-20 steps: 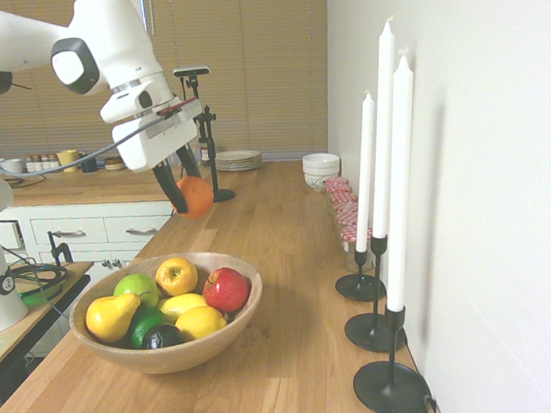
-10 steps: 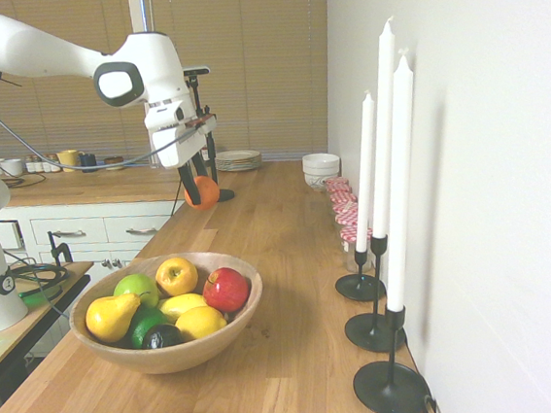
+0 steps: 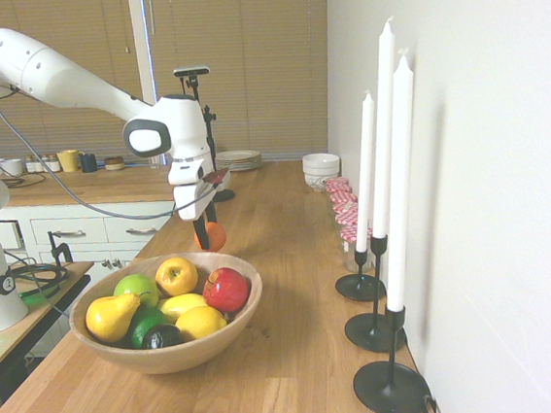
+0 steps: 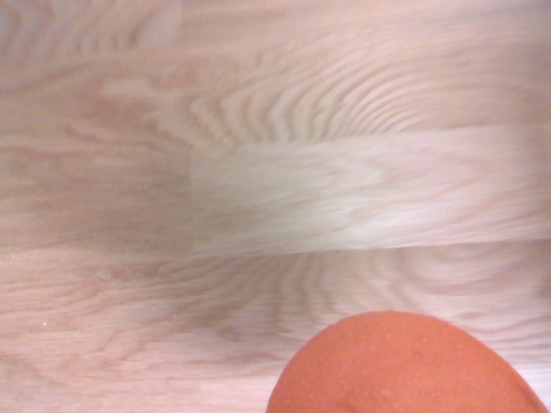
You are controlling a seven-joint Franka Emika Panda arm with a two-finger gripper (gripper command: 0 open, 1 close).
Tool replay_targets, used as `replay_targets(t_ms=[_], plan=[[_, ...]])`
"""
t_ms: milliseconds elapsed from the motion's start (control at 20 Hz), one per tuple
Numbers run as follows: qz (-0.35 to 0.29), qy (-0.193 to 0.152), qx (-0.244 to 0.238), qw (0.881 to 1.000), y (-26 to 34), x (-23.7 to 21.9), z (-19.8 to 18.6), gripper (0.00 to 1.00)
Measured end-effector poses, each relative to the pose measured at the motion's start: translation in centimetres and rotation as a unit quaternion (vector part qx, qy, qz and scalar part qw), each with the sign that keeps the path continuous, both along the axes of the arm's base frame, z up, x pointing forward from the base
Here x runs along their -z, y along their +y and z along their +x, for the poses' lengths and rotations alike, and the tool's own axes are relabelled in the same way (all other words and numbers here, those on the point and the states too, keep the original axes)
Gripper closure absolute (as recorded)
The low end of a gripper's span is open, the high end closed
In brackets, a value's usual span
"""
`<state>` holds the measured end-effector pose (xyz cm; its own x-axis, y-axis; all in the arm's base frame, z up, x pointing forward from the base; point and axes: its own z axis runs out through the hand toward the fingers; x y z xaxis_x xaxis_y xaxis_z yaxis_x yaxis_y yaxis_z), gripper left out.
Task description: Take orange out of the basket
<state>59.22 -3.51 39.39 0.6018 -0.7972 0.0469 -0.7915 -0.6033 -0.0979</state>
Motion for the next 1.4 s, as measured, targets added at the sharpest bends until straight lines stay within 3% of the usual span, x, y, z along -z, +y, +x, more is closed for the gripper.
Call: replay_targets(t_ms=[100, 150, 1400], plan=[[-0.003, 0.005, 0.001, 1.0, 0.65, 0.96, 0.28, 1.0], [-0.003, 0.006, 0.003, 1.0, 0.88, 1.17, 0.36, 0.0], [-0.004, 0.006, 0.011, 1.0, 1.12, 1.16, 0.49, 0.0]])
